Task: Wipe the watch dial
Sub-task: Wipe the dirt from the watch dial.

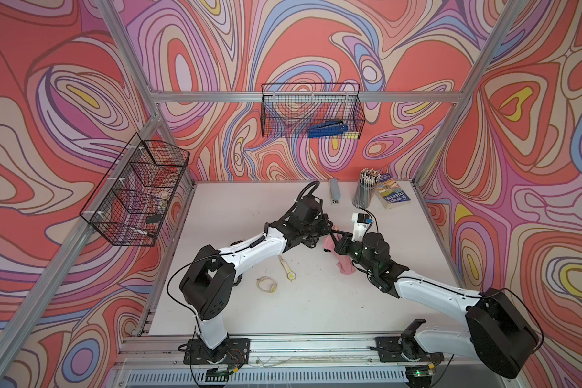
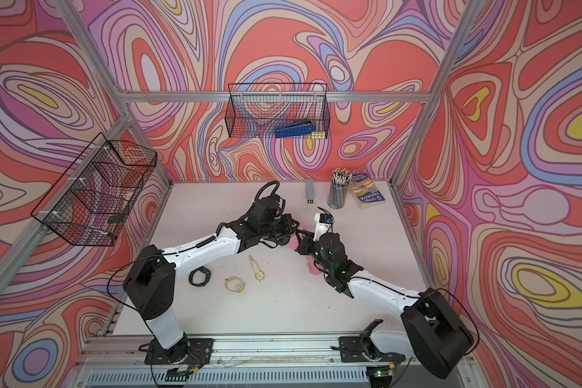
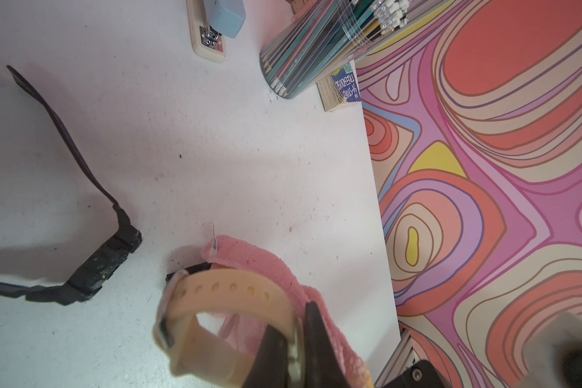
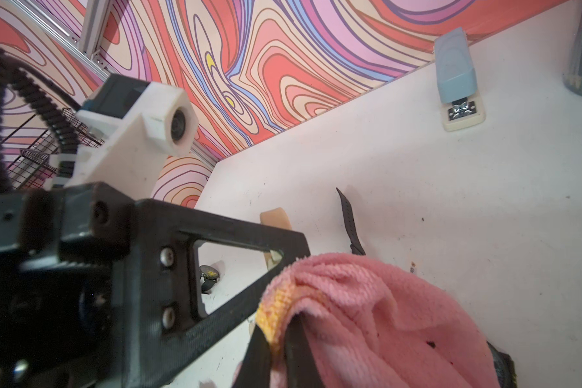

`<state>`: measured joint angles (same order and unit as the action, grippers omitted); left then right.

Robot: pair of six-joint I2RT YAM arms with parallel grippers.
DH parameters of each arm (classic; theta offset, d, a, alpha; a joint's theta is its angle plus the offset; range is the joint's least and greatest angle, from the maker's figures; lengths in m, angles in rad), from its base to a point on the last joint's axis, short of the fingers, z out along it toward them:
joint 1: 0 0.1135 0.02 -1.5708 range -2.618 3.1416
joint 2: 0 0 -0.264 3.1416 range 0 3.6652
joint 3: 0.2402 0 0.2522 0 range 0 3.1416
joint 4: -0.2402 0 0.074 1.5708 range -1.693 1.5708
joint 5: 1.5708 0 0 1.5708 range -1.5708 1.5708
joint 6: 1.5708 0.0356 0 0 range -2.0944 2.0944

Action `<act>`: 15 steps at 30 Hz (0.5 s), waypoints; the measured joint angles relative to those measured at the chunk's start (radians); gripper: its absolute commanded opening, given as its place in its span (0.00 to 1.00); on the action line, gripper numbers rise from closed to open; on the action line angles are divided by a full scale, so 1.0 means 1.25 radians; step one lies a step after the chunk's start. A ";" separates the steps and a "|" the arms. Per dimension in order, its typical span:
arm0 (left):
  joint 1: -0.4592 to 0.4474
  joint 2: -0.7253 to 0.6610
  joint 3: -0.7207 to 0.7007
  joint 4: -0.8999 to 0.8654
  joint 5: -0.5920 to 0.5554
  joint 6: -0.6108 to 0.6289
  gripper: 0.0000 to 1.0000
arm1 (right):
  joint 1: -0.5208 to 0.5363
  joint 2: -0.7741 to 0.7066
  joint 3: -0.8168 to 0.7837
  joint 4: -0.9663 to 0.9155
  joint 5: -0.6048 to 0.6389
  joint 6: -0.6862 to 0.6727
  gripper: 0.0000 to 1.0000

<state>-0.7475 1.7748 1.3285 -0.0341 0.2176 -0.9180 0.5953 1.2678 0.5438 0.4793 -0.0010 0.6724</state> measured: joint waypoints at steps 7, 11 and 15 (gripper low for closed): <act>0.001 0.003 0.001 -0.003 0.039 0.025 0.00 | 0.007 -0.044 0.004 -0.076 0.012 -0.009 0.00; -0.005 0.001 0.001 0.013 0.088 0.044 0.00 | 0.023 -0.117 0.013 -0.183 0.027 -0.028 0.00; -0.020 0.000 0.001 0.038 0.125 0.059 0.00 | 0.027 -0.191 0.013 -0.278 0.054 -0.041 0.00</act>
<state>-0.7719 1.7744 1.3296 0.0132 0.3744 -0.8444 0.6289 1.0290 0.5602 0.1322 0.0669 0.6212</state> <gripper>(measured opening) 0.108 0.084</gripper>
